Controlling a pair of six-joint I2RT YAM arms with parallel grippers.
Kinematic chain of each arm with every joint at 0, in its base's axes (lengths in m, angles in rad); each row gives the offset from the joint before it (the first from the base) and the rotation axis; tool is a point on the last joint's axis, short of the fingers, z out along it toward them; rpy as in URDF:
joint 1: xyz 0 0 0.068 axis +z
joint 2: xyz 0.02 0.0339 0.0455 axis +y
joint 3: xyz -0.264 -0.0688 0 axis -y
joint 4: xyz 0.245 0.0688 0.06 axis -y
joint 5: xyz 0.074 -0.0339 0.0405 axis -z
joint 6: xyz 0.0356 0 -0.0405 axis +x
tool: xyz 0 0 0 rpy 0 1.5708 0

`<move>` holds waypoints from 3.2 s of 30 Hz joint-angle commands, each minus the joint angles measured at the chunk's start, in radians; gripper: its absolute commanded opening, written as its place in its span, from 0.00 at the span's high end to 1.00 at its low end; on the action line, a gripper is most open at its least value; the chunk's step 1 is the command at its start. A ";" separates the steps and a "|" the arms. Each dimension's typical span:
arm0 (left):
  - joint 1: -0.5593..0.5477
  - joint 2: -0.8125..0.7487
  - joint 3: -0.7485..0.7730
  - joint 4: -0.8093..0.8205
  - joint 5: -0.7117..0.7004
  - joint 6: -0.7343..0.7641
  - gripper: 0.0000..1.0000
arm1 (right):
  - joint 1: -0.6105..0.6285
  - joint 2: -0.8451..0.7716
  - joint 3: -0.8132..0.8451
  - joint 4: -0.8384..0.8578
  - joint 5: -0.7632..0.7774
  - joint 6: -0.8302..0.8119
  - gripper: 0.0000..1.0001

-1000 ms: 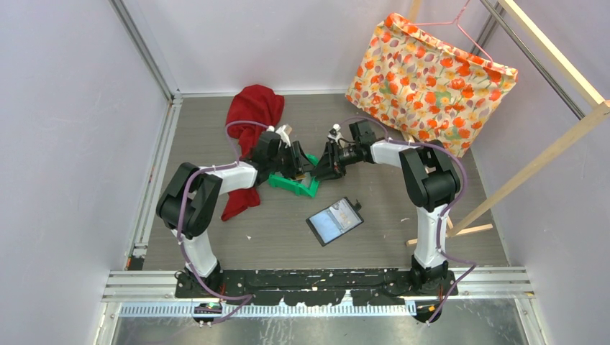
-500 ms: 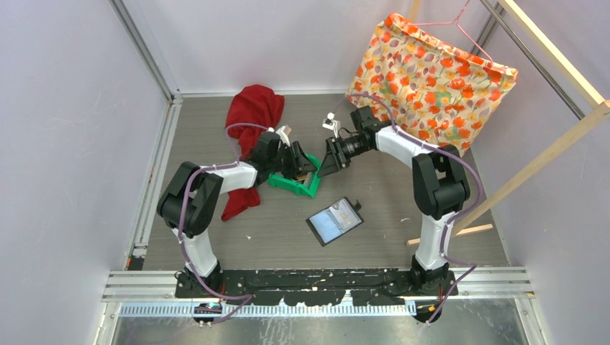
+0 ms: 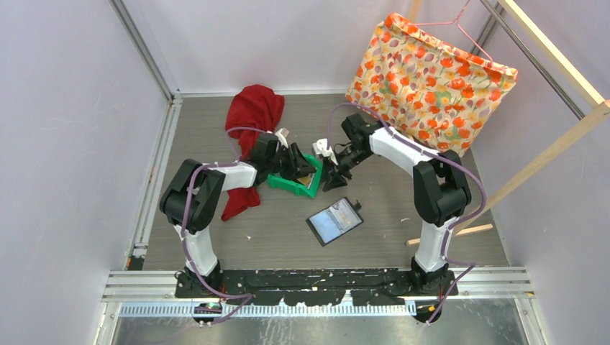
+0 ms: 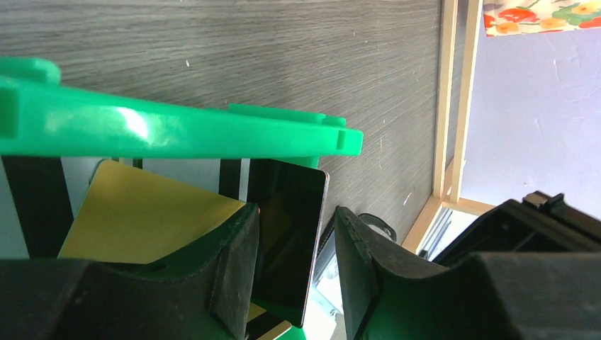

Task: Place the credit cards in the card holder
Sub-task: Pick up the credit card from the storage box.

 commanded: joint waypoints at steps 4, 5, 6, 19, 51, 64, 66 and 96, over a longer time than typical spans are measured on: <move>0.002 0.024 -0.007 0.020 0.044 -0.018 0.55 | 0.071 -0.038 -0.039 0.265 0.116 0.058 0.59; 0.003 0.024 -0.006 0.020 0.044 -0.018 0.55 | 0.077 -0.036 -0.040 0.279 0.122 0.065 0.58; 0.005 0.025 -0.006 0.019 0.045 -0.018 0.55 | 0.082 -0.034 -0.039 0.285 0.125 0.070 0.58; 0.015 -0.010 0.042 -0.097 0.053 0.020 0.44 | -0.027 -0.040 0.051 0.071 -0.008 0.133 0.56; -0.012 -0.044 0.150 -0.414 -0.082 0.168 0.70 | -0.108 -0.108 -0.111 0.299 0.005 0.791 0.57; -0.005 -0.015 0.185 -0.436 -0.087 0.179 0.89 | -0.108 -0.113 -0.137 0.325 0.003 0.817 0.58; -0.005 -0.010 0.183 -0.412 -0.069 0.172 0.94 | -0.107 -0.112 -0.138 0.326 0.003 0.820 0.58; 0.045 0.052 0.044 -0.078 0.100 -0.023 0.63 | -0.108 -0.090 -0.148 0.367 -0.003 0.884 0.58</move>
